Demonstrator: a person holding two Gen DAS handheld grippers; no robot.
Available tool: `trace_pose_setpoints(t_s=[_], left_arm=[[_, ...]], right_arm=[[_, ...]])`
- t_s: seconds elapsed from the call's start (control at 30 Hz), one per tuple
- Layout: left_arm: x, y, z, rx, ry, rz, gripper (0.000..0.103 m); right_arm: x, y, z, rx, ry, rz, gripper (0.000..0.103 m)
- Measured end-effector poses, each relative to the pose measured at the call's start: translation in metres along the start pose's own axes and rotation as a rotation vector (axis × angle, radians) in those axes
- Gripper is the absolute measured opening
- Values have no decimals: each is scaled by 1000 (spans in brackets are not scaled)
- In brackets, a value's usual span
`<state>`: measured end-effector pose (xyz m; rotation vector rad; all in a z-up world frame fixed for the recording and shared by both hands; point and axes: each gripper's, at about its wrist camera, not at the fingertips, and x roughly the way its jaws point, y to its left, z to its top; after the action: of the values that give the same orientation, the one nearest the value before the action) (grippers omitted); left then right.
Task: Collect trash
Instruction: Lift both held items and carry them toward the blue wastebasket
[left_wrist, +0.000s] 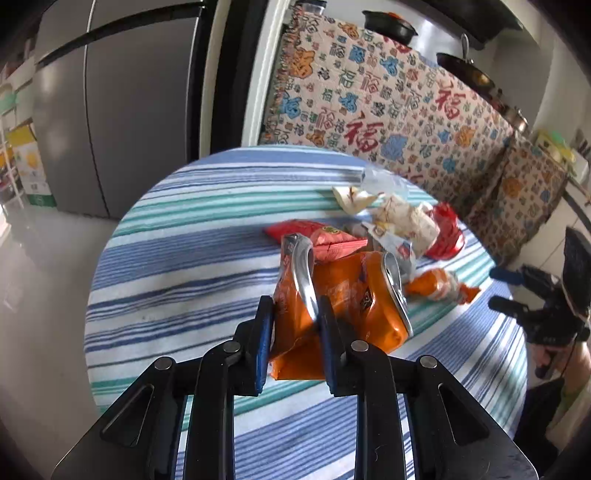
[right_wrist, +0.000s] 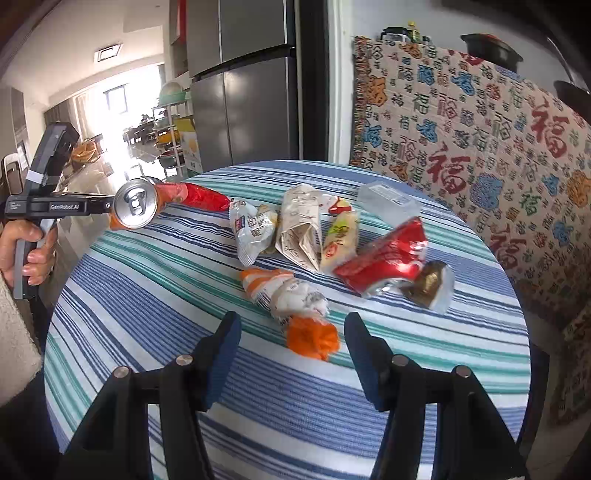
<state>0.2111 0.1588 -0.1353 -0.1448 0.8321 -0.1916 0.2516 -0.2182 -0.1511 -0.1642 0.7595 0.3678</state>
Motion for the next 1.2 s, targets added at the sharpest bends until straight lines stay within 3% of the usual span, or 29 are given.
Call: trace_pose_setpoints(t_s=[0.1,0.17,0.3,0.37,0.4,0.47,0.5,0.6,0.7,0.73,0.77,0.8,0.83,1.0,1.03,1.07,1.2], left_arm=[[-1,-11,-9,31,-2,19,23],[-7,-16,-17,44,-14,32,23],[-20,-27,-33,65,-24,51,23],[-27,-28,-43,69,-27,48,23],[-31,-30,-48,67,-28,46,23],[-33,-31,-54,61,-29,41,23],[-33,-33,-55,61,-31,37,23],[-29,-45,-54,80,-40,27,23],[-23,-54,-57,87,-33,15,23],[-19,-57,-59,94,-26,20,23],[-15,-60,-60,104,-19,27,23],[-11,-63,-62,114,-12,31,23],[-7,-66,-63,124,-6,31,23],[4,-81,-64,161,7,24,23],[5,-83,-63,165,10,21,23],[6,-85,-63,168,10,20,23],[11,-91,-60,157,13,14,23]], right_arm=[[19,7,10,-18,-22,17,78],[37,10,16,-12,11,71,80],[62,18,15,-59,65,21,78],[61,15,15,-40,77,-10,45],[57,13,16,-24,85,-7,40],[49,8,16,11,104,22,19],[46,6,15,22,107,19,0],[31,-3,9,103,113,16,0],[15,4,5,58,87,-39,1],[12,3,4,57,72,-47,14],[12,3,3,54,71,-60,55],[13,1,2,43,67,-93,77],[14,1,1,23,45,-110,90],[46,-4,3,15,77,-93,88],[50,-5,3,21,84,-72,71],[60,-4,3,23,122,-5,45],[54,-3,4,57,158,10,43]])
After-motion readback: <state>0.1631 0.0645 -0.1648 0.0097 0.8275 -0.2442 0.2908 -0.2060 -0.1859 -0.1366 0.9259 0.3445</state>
